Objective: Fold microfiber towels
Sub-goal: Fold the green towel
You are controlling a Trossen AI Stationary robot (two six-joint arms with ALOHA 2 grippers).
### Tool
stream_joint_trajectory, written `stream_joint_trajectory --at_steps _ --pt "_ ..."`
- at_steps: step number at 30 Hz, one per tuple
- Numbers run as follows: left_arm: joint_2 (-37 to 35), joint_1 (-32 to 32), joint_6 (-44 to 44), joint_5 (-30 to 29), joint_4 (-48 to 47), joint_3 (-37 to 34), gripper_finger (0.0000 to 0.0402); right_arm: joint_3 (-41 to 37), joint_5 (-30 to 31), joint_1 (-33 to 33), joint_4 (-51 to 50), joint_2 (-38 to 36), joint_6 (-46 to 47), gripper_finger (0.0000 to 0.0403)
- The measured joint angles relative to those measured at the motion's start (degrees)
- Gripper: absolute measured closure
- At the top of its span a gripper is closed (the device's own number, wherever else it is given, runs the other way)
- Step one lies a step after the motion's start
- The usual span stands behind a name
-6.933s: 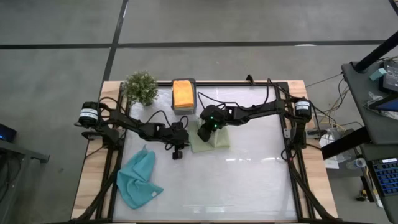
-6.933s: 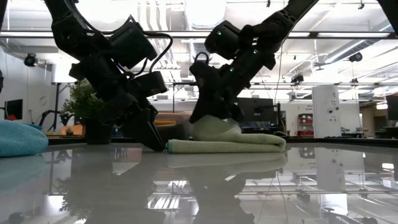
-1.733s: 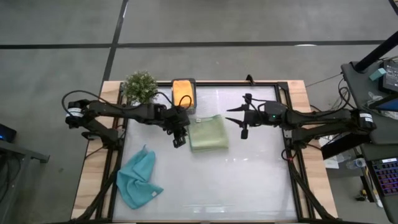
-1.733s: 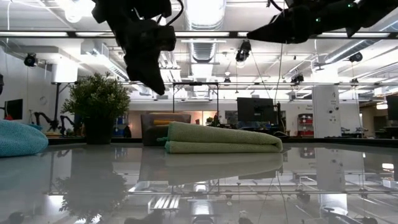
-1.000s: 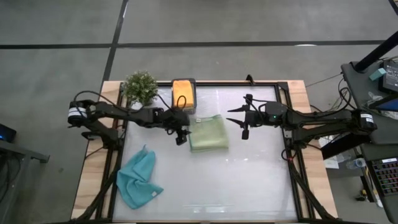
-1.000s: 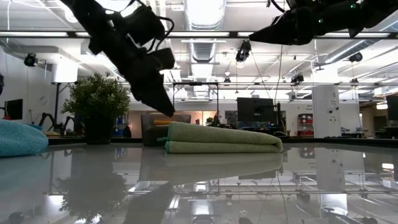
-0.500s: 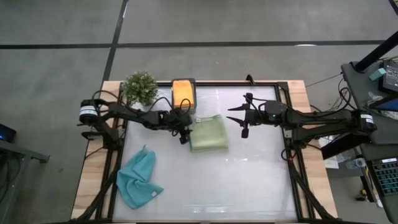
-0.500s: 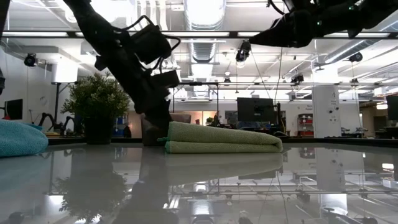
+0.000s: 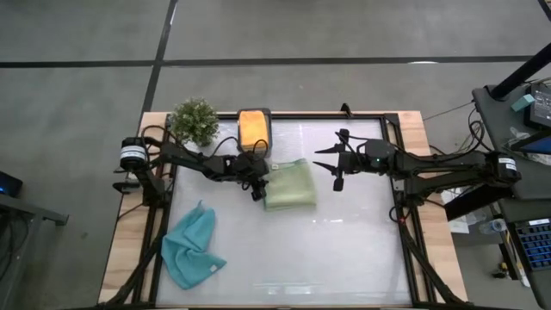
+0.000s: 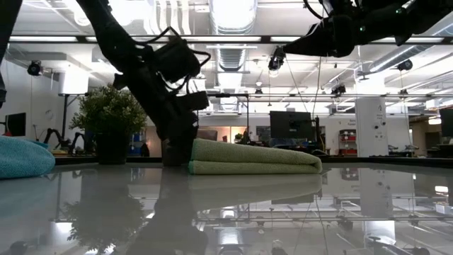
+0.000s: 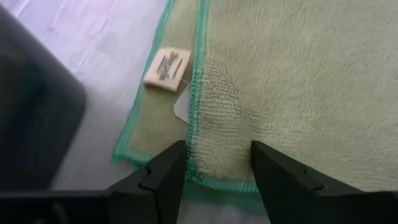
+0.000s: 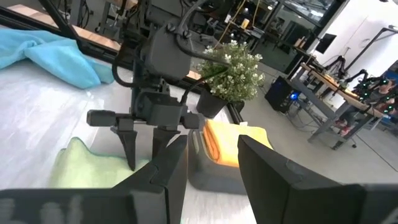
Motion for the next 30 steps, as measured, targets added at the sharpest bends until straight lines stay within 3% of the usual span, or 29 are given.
stream_joint_trajectory --at_steps 16,30 --pt "-1.3 0.0 0.5 0.2 -1.0 1.5 0.0366 0.0 0.0 0.0 0.0 0.0 0.0 0.0271" --pt "-5.2 0.0 1.6 -7.8 -6.3 2.3 0.0379 0.0 0.0 0.0 0.0 0.0 0.1 0.0271"
